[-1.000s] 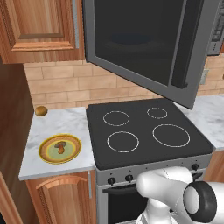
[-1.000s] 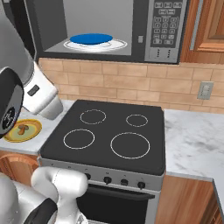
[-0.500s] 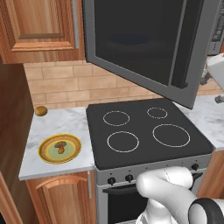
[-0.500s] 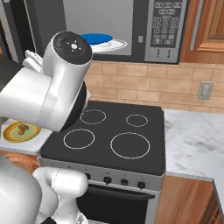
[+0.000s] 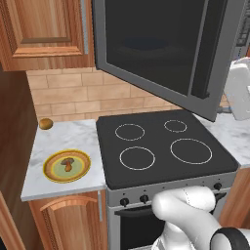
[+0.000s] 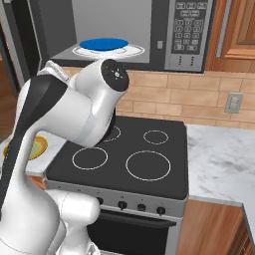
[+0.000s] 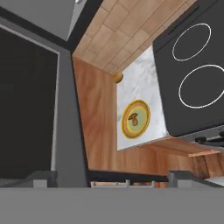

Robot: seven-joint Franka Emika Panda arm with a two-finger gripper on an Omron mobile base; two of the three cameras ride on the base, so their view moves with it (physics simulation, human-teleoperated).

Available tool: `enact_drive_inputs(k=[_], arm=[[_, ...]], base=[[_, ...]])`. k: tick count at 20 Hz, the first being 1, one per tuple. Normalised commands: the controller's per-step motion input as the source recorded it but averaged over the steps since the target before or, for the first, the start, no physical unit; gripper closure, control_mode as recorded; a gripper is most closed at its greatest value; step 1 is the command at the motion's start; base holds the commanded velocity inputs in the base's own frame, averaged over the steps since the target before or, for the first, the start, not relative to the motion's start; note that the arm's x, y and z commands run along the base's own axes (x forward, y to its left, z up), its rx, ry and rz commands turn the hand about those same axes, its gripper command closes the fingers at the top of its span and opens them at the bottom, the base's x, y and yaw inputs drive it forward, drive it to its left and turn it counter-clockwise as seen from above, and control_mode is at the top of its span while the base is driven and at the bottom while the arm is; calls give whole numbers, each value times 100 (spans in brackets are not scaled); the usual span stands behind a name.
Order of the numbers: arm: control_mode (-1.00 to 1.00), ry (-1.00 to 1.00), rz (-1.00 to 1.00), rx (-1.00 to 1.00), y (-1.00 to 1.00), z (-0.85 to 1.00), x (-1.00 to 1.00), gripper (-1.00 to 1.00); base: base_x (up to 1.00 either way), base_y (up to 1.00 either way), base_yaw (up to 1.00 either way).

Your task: Pick the mushroom from the counter and place it in the microwave. Then turn on the microwave.

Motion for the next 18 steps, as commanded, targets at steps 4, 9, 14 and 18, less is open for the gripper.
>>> enact_drive_inputs(k=[4,9,14,18], arm=[[-100,0,9,20,52,0,11,-100],[-100,0,9,17,53,2,10,-100],[-100,0,8,12,56,5,1,-100],[-100,0,7,7,64,3,0,-100]], base=[[0,0,0],[0,0,0],[0,0,0],[0,0,0]])
